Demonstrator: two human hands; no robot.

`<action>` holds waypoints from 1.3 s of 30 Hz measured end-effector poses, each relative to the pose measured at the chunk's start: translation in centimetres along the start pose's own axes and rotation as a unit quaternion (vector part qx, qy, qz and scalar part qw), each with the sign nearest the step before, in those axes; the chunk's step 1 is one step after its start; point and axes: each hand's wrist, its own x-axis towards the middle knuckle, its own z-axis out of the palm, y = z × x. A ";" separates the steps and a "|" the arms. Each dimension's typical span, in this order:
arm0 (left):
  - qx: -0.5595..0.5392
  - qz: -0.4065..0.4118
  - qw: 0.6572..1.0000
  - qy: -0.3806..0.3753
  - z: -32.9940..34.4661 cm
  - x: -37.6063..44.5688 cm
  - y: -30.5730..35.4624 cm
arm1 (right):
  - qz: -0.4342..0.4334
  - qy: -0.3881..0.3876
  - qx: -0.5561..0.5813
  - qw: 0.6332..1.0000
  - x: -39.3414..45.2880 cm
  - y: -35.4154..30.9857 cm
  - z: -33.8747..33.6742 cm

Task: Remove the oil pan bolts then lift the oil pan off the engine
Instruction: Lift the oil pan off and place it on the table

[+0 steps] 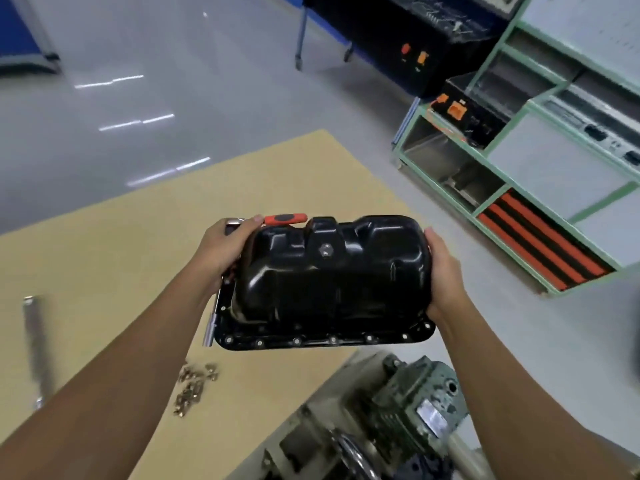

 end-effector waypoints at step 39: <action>-0.092 -0.077 0.991 0.055 -6.6 2.8 -11.7 | 0.343 -0.063 -0.013 0.937 -11.2 20.7 19.6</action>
